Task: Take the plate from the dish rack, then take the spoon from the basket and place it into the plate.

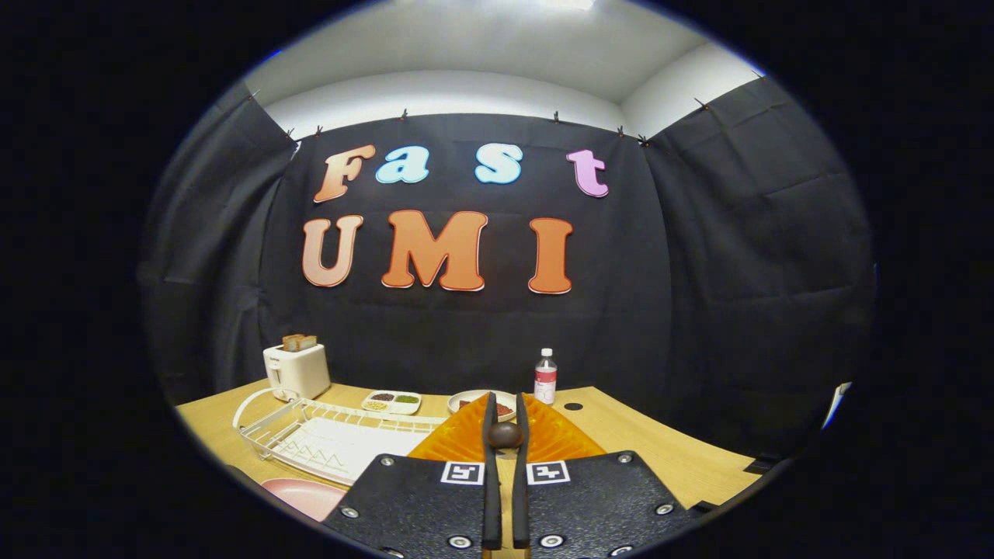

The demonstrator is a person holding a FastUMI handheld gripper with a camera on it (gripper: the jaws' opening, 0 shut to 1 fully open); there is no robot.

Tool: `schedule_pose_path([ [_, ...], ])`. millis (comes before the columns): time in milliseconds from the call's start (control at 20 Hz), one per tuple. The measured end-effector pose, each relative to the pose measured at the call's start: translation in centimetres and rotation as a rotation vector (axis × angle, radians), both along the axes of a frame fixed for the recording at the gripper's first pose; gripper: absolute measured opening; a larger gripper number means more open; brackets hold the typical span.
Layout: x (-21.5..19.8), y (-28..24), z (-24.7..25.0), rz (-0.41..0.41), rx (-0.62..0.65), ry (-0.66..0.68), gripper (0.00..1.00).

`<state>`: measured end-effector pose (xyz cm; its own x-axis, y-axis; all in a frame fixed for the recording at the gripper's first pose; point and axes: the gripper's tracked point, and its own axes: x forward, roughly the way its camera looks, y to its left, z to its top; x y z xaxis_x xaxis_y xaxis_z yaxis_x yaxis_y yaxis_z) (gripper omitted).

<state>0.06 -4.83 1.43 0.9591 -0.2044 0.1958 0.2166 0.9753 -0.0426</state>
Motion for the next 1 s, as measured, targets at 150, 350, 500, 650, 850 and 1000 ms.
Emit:
schedule_pose_path([
  [150, -1.6, 3.1, -0.6, 0.044, 0.01, -0.004, 0.05],
  [350, -2.8, 7.1, -2.8, 0.119, 0.039, 0.022, 0.05],
  [500, -3.2, 10.6, -4.9, 0.184, 0.056, 0.052, 0.05],
  [650, -3.6, 14.1, -7.2, 0.242, 0.072, 0.087, 0.05],
  [850, -3.8, 17.6, -10.1, 0.3, 0.099, 0.131, 0.06],
  [1000, -3.4, 18.6, -12.0, 0.304, 0.116, 0.16, 0.06],
])
